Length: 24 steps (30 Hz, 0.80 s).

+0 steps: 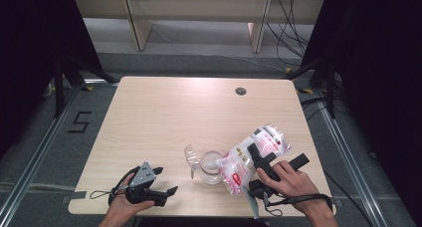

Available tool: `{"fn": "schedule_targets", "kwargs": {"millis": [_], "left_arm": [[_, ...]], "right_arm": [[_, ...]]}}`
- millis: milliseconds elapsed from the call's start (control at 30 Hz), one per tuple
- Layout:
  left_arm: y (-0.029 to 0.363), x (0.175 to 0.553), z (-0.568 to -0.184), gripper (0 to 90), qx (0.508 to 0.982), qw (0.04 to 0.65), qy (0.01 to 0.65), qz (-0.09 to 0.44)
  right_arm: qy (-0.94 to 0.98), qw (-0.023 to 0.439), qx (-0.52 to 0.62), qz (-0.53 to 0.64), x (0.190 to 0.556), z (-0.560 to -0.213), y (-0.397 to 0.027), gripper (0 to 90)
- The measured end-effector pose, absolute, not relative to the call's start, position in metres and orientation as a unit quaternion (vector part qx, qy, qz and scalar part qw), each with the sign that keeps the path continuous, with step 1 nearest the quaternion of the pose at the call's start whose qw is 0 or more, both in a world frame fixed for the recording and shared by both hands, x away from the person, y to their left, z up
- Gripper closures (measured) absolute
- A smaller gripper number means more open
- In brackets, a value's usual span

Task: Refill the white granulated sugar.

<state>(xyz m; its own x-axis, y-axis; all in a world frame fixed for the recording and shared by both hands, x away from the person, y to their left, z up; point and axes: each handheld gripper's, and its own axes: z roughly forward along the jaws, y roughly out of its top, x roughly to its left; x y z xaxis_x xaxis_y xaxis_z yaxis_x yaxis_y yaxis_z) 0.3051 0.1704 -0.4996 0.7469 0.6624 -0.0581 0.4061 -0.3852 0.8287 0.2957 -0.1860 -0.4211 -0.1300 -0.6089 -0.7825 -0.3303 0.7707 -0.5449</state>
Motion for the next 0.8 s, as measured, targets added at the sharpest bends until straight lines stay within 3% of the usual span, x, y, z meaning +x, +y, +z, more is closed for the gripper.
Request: {"fn": "schedule_targets", "kwargs": {"millis": [800], "left_arm": [[0.1696,0.3049,-0.4992,16.9,0.816,0.459,0.32,0.142]], "right_arm": [[0.744,0.581,-0.313,-0.102,0.2971,-0.4214,-0.1885,55.5]]}}
